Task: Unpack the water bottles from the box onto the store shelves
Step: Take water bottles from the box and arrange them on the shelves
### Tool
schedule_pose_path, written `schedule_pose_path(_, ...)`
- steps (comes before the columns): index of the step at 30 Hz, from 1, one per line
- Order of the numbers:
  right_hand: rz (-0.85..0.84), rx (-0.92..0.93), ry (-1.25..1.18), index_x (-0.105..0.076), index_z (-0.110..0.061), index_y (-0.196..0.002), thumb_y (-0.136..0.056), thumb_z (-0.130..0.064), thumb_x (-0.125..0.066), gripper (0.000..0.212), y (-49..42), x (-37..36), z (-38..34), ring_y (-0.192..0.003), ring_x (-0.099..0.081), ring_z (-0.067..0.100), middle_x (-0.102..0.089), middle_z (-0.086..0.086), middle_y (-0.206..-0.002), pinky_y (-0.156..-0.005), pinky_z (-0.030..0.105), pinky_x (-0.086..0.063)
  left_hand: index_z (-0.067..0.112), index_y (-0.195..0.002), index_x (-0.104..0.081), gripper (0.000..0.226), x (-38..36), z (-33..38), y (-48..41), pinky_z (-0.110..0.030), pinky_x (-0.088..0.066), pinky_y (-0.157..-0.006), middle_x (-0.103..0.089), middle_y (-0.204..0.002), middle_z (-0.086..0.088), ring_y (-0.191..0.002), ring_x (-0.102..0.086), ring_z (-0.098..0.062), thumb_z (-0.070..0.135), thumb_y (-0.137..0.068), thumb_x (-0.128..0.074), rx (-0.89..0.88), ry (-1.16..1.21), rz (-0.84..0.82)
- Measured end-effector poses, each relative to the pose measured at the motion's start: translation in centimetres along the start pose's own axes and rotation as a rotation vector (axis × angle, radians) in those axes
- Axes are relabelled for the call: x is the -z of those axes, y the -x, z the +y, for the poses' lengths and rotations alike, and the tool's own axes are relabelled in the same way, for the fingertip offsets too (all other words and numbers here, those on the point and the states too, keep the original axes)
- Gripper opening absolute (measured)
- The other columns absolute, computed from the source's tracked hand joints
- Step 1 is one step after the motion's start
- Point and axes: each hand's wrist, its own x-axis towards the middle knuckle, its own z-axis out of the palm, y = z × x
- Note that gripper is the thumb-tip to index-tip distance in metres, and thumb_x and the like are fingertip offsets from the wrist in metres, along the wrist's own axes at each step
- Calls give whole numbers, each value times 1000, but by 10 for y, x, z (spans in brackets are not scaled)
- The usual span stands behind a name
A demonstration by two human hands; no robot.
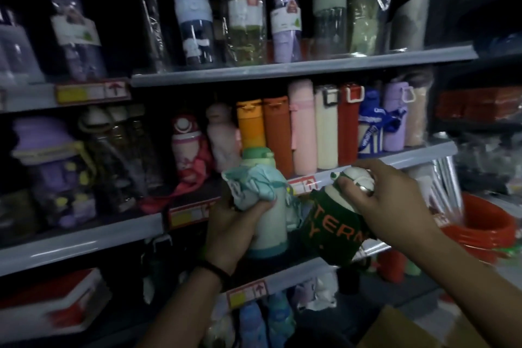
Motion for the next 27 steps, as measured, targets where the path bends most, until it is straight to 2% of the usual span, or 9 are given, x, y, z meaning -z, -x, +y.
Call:
schedule_pose_path(4,-8,14,-5,-67,-29,-105,-90,-53,-69,28,-8,-17,-25,-87,-63,17,-69,-6,-92,-72,32,-44,31,-102,-79,26,27,27,-30,-17,-58,-68,-79,-97,21,-90,-74,2,15,-83,-85,-53,21,43)
schedule_pose_path(7,-46,26,-1,-65,-31,-107,-90,-57,-66,31,-14,-25,-41,-87,-63,18,-69,-4,-93,-73,34,-48,45,-92,-77,33,44,44,-60,-27,-59,-79,-77,-97,26,-94,-72,4,15,-82,-86,-124,-25,68)
schedule_pose_path(9,-56,34,-3,-64,-33,-110,-90,-60,-64,33,-18,-31,-49,-88,-63,17,-68,-4,-96,-75,36,-52,39,-91,-75,34,51,48,-81,-28,-58,-85,-77,-96,26,-92,-71,7,10,-80,-87,-164,-42,76)
schedule_pose_path(12,-61,41,-11,-63,-33,-112,-92,-58,-64,31,-22,-37,-61,-87,-62,15,-66,-4,-96,-71,34,-49,33,-96,-74,36,56,48,-108,-30,-57,-92,-75,-100,22,-93,-69,10,7,-77,-88,-186,-82,73)
schedule_pose_path(16,-66,59,-33,-61,-34,-109,-94,-56,-66,27,-28,-44,-72,-86,-61,11,-65,-7,-95,-67,31,-47,29,-106,-74,39,60,37,-139,-39,-58,-98,-76,-109,14,-103,-70,-4,23,-72,-92,-176,-212,85)
schedule_pose_path(19,-78,72,-20,-59,-37,-108,-94,-56,-66,25,-33,-46,-80,-86,-60,10,-62,-8,-94,-68,30,-48,31,-111,-73,50,59,26,-151,-34,-57,-96,-75,-111,15,-107,-70,-9,36,-65,-91,-147,-295,95)
schedule_pose_path(22,-93,78,-21,-57,-38,-107,-93,-57,-65,25,-35,-48,-84,-86,-60,6,-63,-9,-96,-67,26,-50,32,-116,-71,53,64,11,-156,-35,-57,-96,-75,-111,16,-106,-69,-10,32,-68,-92,-114,-374,71)
schedule_pose_path(24,-96,79,-19,-57,-37,-107,-93,-58,-65,26,-36,-50,-85,-85,-59,4,-63,-9,-95,-65,22,-47,38,-111,-72,44,69,4,-157,-39,-57,-99,-74,-111,19,-106,-68,-7,31,-71,-89,-109,-356,32)
schedule_pose_path(27,-96,73,-11,-59,-36,-107,-93,-62,-63,30,-38,-57,-86,-86,-60,7,-64,-8,-95,-68,28,-50,36,-107,-74,36,71,0,-155,-40,-56,-102,-76,-111,18,-107,-69,-1,19,-77,-86,-151,-276,-60)
